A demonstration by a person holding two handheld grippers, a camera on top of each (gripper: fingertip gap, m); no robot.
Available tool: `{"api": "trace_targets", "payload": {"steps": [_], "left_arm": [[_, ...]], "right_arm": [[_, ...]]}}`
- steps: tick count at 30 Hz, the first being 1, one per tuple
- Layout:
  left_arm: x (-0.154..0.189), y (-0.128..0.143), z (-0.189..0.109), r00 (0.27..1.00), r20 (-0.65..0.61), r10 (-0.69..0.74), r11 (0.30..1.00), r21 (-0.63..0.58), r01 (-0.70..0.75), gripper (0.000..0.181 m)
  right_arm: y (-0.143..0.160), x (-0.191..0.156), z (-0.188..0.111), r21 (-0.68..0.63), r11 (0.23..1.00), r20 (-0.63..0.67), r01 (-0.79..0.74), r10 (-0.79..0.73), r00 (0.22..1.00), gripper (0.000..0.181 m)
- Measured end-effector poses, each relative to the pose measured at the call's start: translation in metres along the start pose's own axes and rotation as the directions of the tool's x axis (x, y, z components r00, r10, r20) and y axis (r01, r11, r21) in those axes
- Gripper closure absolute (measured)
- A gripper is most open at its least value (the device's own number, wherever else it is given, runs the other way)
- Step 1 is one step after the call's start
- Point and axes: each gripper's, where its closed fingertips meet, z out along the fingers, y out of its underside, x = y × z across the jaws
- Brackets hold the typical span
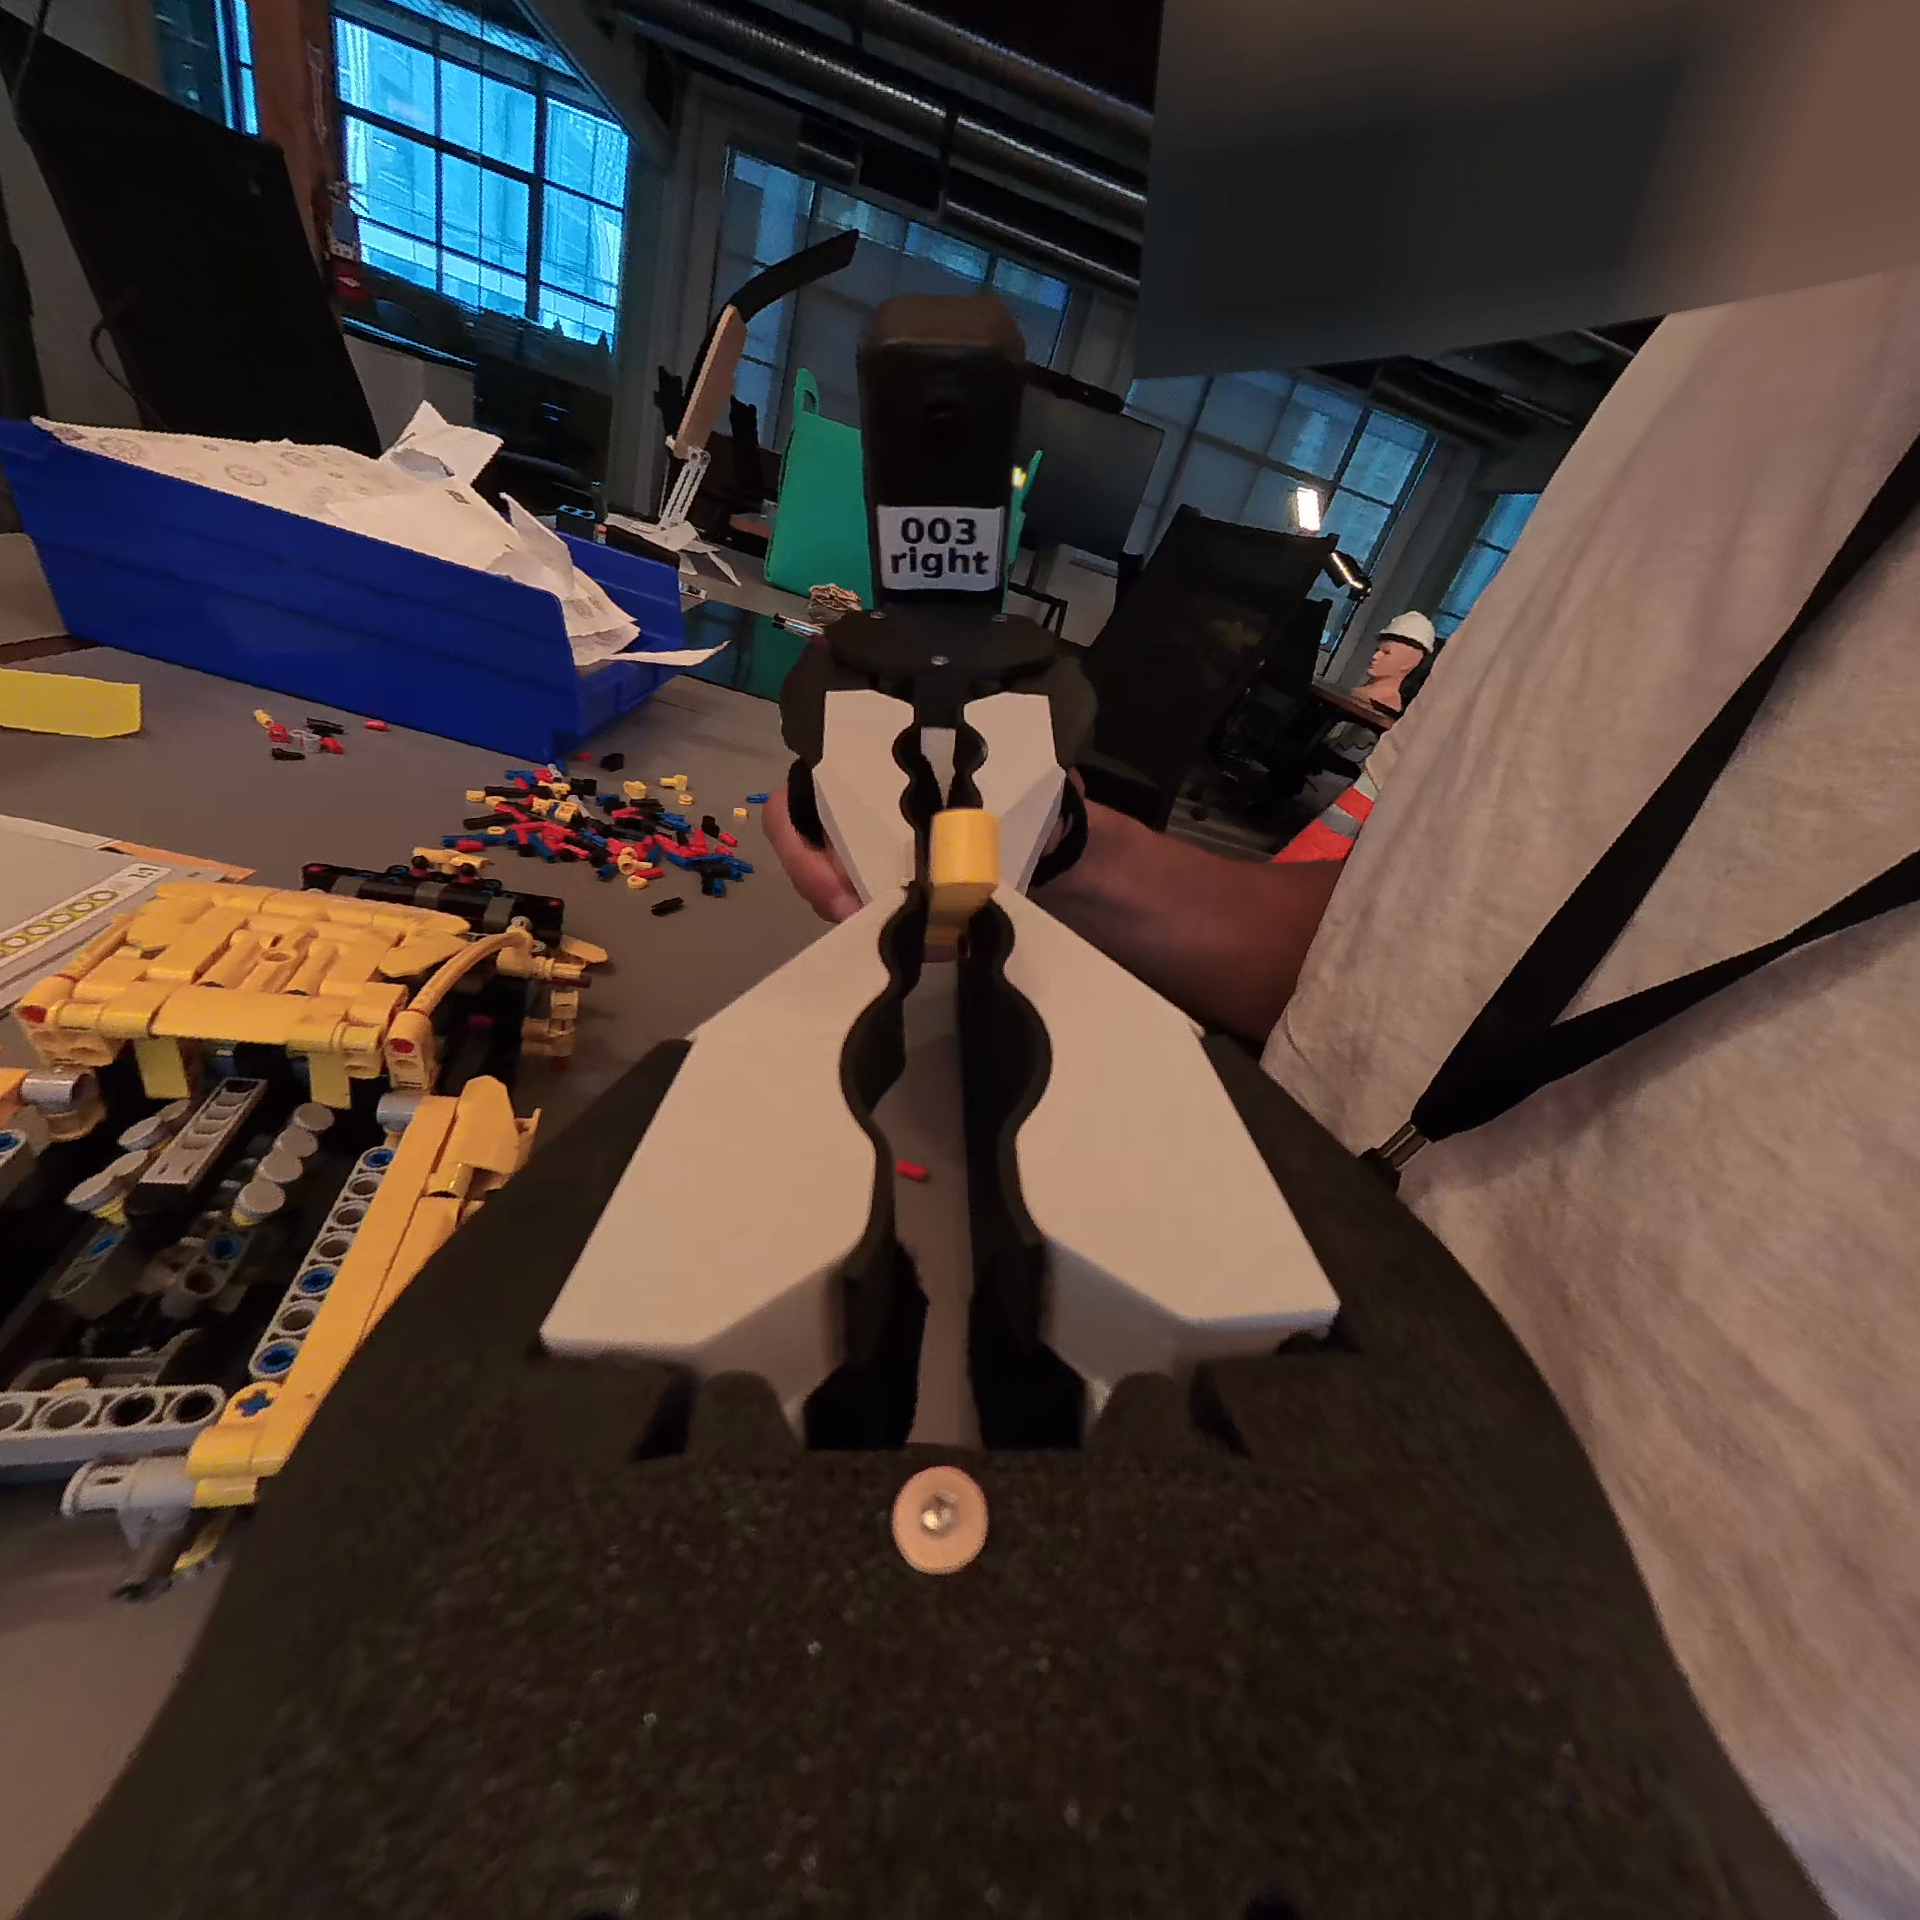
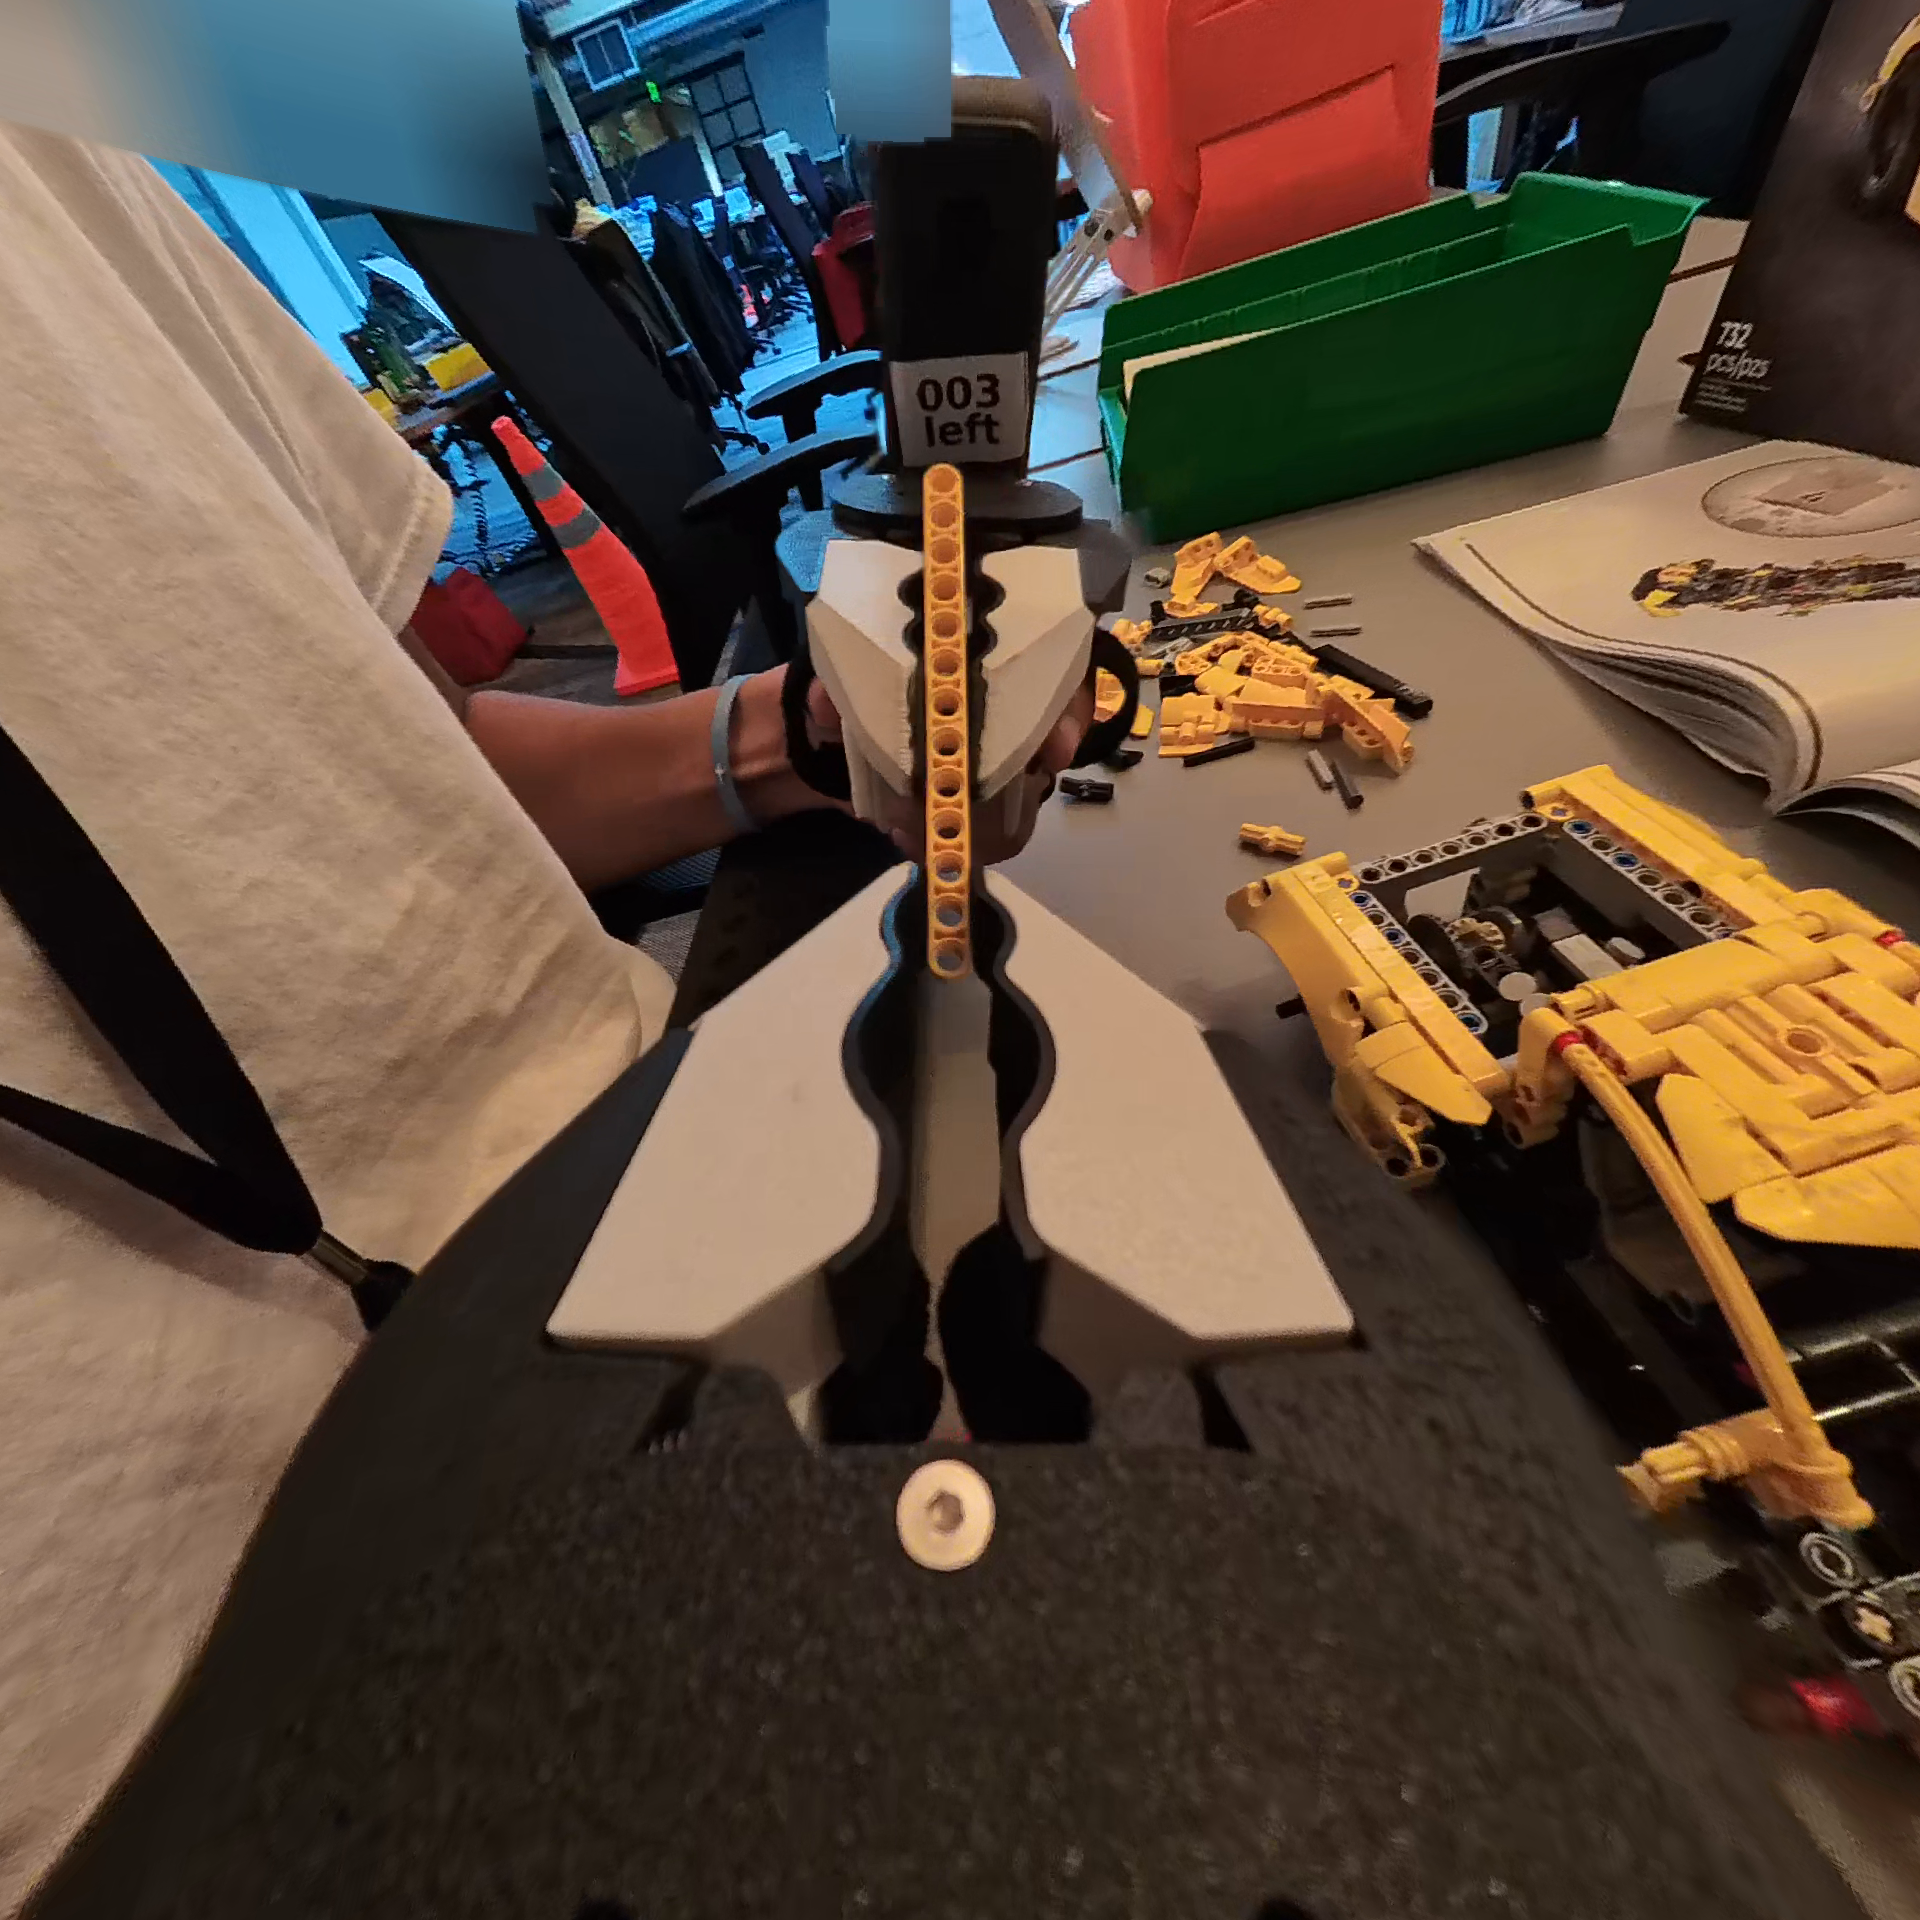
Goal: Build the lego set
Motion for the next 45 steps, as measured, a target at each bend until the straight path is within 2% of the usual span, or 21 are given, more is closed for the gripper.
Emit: {"api": "trace_targets", "payload": {"steps": [18,24,28,31,33,35,38,40,42,44,45], "left_arm": [[0.003,0.006,0.003,1.000,-0.006,0.012,0.999,-0.037,-0.012,0.173],[0.003,0.009,0.003,0.996,0.021,0.092,0.994,-0.068,-0.090,0.174],[0.001,0.006,0.002,0.996,0.032,0.083,0.995,-0.061,-0.081,0.174],[-0.015,0.003,-0.006,0.995,0.095,0.024,0.999,-0.043,-0.020,0.174],[-0.031,-0.001,-0.016,0.987,0.159,-0.033,0.999,-0.003,0.034,0.174],[-0.046,-0.007,-0.028,0.974,0.213,-0.075,0.997,0.047,0.066,0.174],[-0.062,-0.009,-0.040,0.956,0.282,-0.083,0.995,0.072,0.066,0.174],[-0.069,-0.007,-0.043,0.946,0.318,-0.070,0.997,0.056,0.055,0.174],[-0.073,-0.004,-0.043,0.942,0.328,-0.065,0.998,0.037,0.056,0.174],[-0.075,0.001,-0.043,0.940,0.335,-0.065,0.998,0.013,0.064,0.174],[-0.075,0.003,-0.043,0.939,0.337,-0.061,0.998,0.002,0.064,0.174]], "right_arm": [[0.004,-0.003,-0.002,-0.027,0.999,0.036,-0.027,0.028,0.999,0.175],[0.005,-0.003,-0.003,-0.024,0.999,0.040,-0.038,0.039,0.998,0.176],[0.001,-0.002,-0.005,0.010,1.000,0.022,-0.024,0.023,0.999,0.174],[-0.004,0.016,-0.022,0.096,0.995,-0.071,-0.004,0.011,0.997,0.171],[-0.006,0.045,-0.042,0.172,0.985,-0.215,0.003,0.034,0.976,0.165],[0.002,0.082,-0.063,0.182,0.983,-0.417,0.020,0.059,0.907,0.160],[0.013,0.124,-0.094,0.112,0.992,-0.662,0.059,0.030,0.749,0.160],[0.017,0.135,-0.101,0.100,0.994,-0.702,0.050,0.035,0.712,0.160],[0.023,0.137,-0.101,0.079,0.997,-0.688,0.017,0.042,0.724,0.158],[0.030,0.121,-0.095,0.012,1.000,-0.601,-0.013,0.018,0.799,0.163],[0.042,0.106,-0.090,-0.086,0.996,-0.520,-0.029,-0.019,0.854,0.161]]}}
